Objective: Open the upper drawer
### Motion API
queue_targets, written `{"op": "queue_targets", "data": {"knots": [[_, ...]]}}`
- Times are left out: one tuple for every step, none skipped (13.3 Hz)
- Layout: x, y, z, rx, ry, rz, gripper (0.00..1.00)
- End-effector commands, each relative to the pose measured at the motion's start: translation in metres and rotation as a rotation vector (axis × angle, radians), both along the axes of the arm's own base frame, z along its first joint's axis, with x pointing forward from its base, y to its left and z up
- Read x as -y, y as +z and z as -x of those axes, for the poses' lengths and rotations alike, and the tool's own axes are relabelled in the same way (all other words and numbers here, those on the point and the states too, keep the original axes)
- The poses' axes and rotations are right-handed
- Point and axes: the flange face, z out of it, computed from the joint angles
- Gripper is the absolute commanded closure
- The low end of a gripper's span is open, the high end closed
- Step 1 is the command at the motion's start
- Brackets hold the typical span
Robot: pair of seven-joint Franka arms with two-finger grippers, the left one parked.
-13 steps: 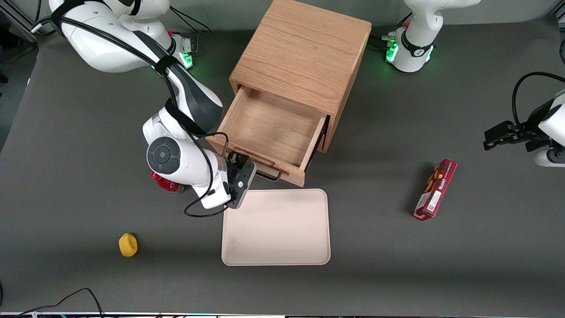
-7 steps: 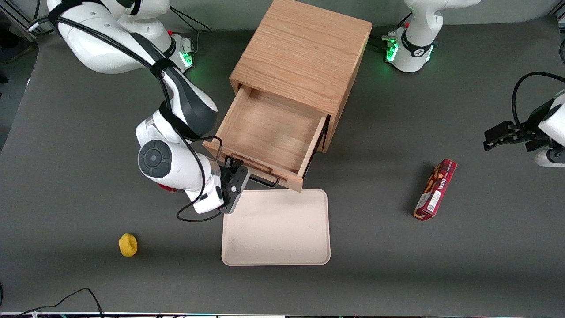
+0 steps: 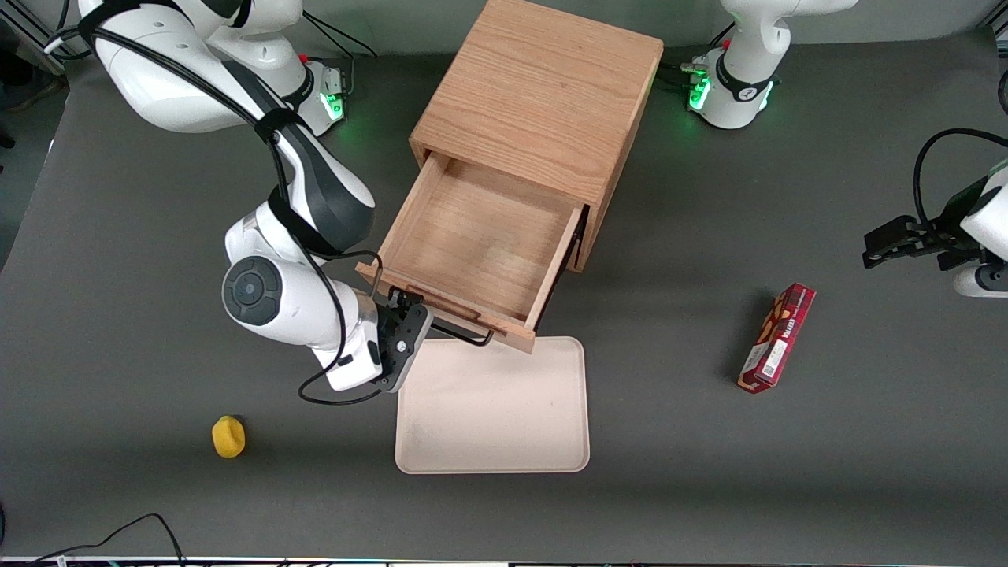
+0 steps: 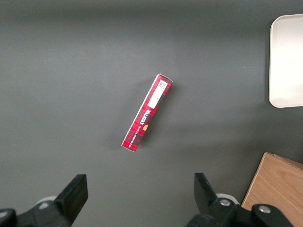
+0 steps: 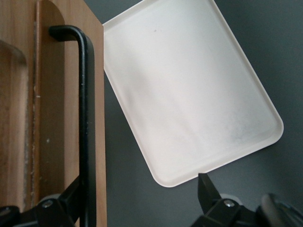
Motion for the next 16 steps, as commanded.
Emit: {"op": "queue_targets", "data": {"knots": [[0.004, 0.007, -0.005, 0.015, 0.036, -0.024, 0.0], [0.004, 0.009, -0.007, 0.021, 0.045, -0.027, 0.0], [0.004, 0.012, -0.007, 0.028, 0.047, -0.029, 0.0], [0.004, 0.013, -0.008, 0.028, 0.046, -0.031, 0.0], [0.005, 0.015, -0.008, 0.026, 0.041, -0.037, 0.0], [0.006, 0.022, -0.007, 0.023, 0.029, -0.056, 0.0], [0.013, 0.038, -0.008, 0.029, 0.006, -0.085, 0.0], [0.013, 0.06, -0.005, 0.041, -0.011, -0.117, 0.0], [0.02, 0.084, -0.004, 0.053, -0.047, -0.161, 0.0], [0.035, 0.105, -0.005, 0.061, -0.099, -0.193, 0.0], [0.053, 0.128, -0.005, 0.055, -0.172, -0.228, 0.0], [0.07, 0.152, -0.002, 0.035, -0.247, -0.286, 0.0], [0.09, 0.167, 0.008, -0.004, -0.325, -0.293, 0.0], [0.112, 0.189, 0.023, -0.025, -0.454, -0.266, 0.0], [0.14, 0.206, 0.043, -0.078, -0.636, -0.202, 0.0], [0.167, 0.217, 0.062, -0.124, -0.769, -0.108, 0.0]]}}
